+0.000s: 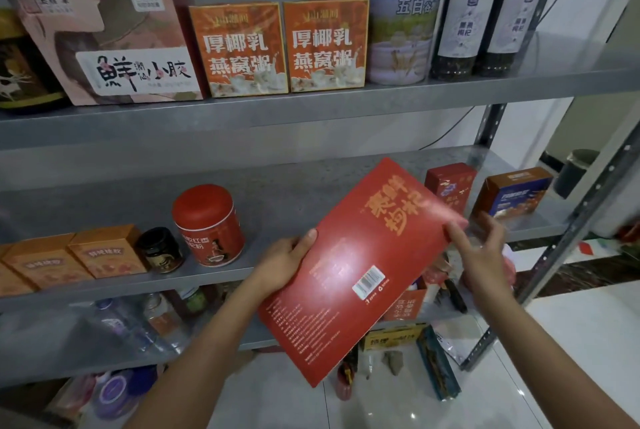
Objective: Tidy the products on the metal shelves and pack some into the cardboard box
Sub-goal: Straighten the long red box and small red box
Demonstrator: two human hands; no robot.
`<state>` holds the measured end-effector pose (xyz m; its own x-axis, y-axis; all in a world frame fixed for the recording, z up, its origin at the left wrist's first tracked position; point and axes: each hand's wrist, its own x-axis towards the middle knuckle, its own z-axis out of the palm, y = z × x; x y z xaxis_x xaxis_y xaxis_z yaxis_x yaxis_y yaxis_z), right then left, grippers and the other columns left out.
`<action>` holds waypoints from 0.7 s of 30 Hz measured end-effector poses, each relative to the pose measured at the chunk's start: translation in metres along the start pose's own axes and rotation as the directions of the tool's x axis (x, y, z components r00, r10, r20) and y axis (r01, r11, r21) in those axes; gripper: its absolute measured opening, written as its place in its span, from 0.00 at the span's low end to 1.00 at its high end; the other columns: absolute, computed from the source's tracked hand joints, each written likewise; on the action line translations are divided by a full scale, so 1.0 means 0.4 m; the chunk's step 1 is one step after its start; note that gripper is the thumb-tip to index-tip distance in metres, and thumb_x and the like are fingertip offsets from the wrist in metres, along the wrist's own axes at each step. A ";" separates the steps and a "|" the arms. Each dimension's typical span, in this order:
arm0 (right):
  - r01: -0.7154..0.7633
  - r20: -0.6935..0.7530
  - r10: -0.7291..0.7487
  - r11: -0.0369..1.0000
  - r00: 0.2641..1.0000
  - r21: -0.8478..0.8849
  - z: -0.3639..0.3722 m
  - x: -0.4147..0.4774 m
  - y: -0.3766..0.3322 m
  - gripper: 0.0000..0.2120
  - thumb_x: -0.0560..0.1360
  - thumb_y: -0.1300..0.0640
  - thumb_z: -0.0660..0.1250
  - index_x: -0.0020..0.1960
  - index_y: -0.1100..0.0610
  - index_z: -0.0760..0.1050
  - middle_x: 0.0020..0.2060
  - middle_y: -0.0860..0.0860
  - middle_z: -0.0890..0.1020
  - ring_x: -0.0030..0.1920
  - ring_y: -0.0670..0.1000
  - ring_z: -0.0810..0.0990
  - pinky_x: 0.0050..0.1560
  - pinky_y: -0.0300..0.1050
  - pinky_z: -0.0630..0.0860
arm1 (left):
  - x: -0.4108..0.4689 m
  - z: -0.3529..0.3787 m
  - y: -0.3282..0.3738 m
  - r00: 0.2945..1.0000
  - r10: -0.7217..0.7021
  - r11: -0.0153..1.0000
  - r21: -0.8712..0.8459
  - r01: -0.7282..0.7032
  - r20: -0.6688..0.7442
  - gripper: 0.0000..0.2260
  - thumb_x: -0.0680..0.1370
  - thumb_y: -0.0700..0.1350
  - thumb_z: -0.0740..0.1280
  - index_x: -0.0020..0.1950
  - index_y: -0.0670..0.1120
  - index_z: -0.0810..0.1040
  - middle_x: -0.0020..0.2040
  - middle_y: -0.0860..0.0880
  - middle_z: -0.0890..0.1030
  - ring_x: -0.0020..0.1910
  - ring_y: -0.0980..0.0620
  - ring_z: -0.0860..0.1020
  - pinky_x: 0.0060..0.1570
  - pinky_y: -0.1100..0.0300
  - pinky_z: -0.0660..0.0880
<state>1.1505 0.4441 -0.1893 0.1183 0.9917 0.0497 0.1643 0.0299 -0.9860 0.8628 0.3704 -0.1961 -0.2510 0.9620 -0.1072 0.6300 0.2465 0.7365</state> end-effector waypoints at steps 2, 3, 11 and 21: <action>-0.111 0.106 0.103 0.991 0.989 0.069 0.008 -0.041 0.036 0.41 0.70 0.38 0.65 0.76 0.54 0.55 0.71 0.53 0.68 0.69 0.53 0.70 0.62 0.49 0.70 | -0.013 0.026 0.001 0.997 -0.055 0.994 -0.097 0.049 -0.059 0.29 0.80 0.64 0.50 0.54 0.45 0.81 0.48 0.46 0.83 0.52 0.46 0.81 0.53 0.57 0.72; -0.173 0.189 0.156 0.982 0.970 0.081 0.012 -0.062 0.056 0.44 0.68 0.36 0.65 0.77 0.52 0.55 0.71 0.53 0.69 0.68 0.54 0.71 0.65 0.52 0.70 | -0.022 0.036 0.006 0.994 -0.080 0.987 -0.142 0.069 -0.074 0.26 0.81 0.63 0.50 0.52 0.46 0.81 0.45 0.48 0.83 0.51 0.47 0.81 0.52 0.58 0.72; -0.392 0.499 0.240 0.891 0.833 0.226 0.036 -0.162 0.106 0.36 0.64 0.51 0.75 0.69 0.53 0.65 0.58 0.55 0.82 0.57 0.56 0.82 0.56 0.55 0.79 | -0.067 0.100 0.047 0.989 -0.074 0.985 -0.162 0.053 -0.126 0.38 0.73 0.70 0.47 0.50 0.40 0.82 0.45 0.42 0.84 0.47 0.46 0.81 0.55 0.49 0.76; -0.377 0.512 0.217 0.896 0.831 0.233 -0.031 -0.170 0.100 0.30 0.65 0.54 0.75 0.63 0.59 0.70 0.49 0.55 0.86 0.49 0.56 0.85 0.45 0.50 0.82 | -0.133 0.151 0.065 0.985 -0.156 0.964 -0.229 0.134 -0.080 0.32 0.78 0.68 0.49 0.47 0.47 0.84 0.44 0.48 0.85 0.47 0.51 0.82 0.59 0.48 0.76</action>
<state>1.1613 0.3763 -0.2301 -0.3670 0.8948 -0.2544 -0.1254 -0.3186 -0.9396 0.9370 0.3326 -0.2117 -0.4042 0.8993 -0.1671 0.4058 0.3400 0.8484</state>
